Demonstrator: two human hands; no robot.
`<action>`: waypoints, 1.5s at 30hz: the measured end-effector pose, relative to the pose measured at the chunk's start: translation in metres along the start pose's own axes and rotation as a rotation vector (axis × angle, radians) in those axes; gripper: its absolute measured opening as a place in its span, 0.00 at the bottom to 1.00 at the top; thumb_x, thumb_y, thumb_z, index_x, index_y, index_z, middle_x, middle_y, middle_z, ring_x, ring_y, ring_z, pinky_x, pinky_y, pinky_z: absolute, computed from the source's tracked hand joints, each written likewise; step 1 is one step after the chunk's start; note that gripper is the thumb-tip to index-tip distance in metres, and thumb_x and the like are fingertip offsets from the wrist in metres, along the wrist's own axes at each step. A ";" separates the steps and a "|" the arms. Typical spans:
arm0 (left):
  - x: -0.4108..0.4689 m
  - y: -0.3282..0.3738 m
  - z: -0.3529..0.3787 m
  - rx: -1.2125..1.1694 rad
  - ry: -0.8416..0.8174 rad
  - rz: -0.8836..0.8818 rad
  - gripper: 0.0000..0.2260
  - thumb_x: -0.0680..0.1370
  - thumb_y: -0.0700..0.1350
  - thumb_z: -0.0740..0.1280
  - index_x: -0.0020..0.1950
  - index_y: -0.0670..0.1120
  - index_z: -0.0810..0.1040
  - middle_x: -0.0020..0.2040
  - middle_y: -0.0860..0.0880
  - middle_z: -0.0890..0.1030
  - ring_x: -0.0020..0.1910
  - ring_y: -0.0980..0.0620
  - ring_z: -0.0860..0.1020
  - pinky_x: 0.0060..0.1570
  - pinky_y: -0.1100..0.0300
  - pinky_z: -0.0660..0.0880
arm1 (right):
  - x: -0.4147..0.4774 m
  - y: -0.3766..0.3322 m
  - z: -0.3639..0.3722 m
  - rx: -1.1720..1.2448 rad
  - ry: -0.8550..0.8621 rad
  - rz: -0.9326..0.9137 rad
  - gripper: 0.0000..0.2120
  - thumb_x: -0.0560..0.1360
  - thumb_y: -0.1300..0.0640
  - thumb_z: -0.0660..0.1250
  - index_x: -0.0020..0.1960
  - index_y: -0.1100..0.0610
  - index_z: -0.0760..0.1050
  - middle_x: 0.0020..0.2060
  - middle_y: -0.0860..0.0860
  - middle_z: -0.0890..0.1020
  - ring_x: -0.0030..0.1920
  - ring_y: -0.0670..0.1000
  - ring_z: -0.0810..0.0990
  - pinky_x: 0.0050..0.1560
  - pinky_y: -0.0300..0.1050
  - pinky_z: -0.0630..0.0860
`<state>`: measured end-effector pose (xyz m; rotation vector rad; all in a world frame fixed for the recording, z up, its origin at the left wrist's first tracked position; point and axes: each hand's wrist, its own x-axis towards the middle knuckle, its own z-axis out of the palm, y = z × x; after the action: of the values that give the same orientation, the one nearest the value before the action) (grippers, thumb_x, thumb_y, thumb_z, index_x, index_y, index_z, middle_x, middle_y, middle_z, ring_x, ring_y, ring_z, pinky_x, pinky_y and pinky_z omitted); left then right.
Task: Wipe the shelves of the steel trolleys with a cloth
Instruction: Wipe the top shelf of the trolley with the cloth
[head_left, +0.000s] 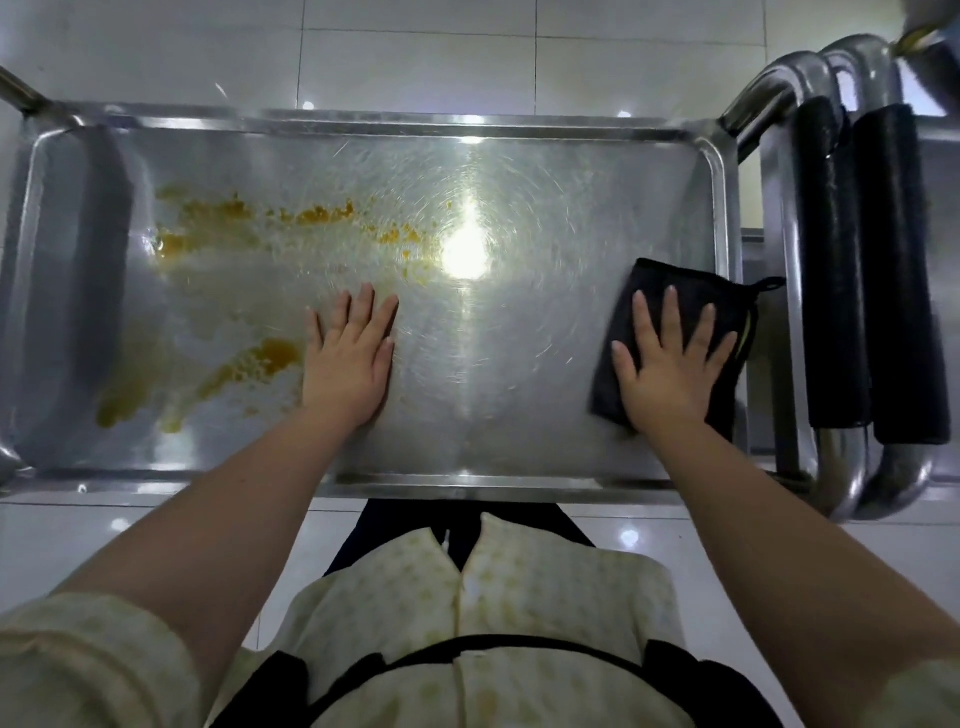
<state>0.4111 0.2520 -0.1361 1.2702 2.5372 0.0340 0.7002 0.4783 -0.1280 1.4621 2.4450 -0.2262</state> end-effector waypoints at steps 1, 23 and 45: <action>-0.001 -0.001 0.001 0.003 0.005 0.000 0.23 0.84 0.50 0.50 0.80 0.55 0.51 0.80 0.49 0.49 0.79 0.44 0.47 0.74 0.40 0.39 | -0.008 -0.014 0.003 0.000 -0.007 -0.021 0.31 0.76 0.34 0.34 0.77 0.39 0.33 0.79 0.47 0.40 0.77 0.64 0.37 0.72 0.69 0.38; 0.001 -0.007 0.006 -0.038 0.074 0.039 0.23 0.83 0.53 0.47 0.79 0.57 0.54 0.80 0.52 0.52 0.79 0.47 0.48 0.73 0.44 0.35 | -0.075 -0.015 0.025 0.040 0.023 -0.006 0.31 0.76 0.32 0.43 0.78 0.37 0.43 0.79 0.45 0.47 0.78 0.60 0.44 0.74 0.66 0.38; -0.001 -0.003 0.001 -0.087 0.081 -0.082 0.26 0.82 0.45 0.50 0.80 0.48 0.50 0.80 0.46 0.48 0.79 0.46 0.45 0.76 0.50 0.38 | -0.002 -0.090 0.006 0.063 0.068 -0.182 0.30 0.78 0.34 0.46 0.78 0.37 0.46 0.79 0.43 0.49 0.79 0.60 0.45 0.73 0.65 0.36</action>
<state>0.4097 0.2494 -0.1374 1.1533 2.6226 0.1801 0.6225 0.4318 -0.1343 1.2915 2.6503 -0.2977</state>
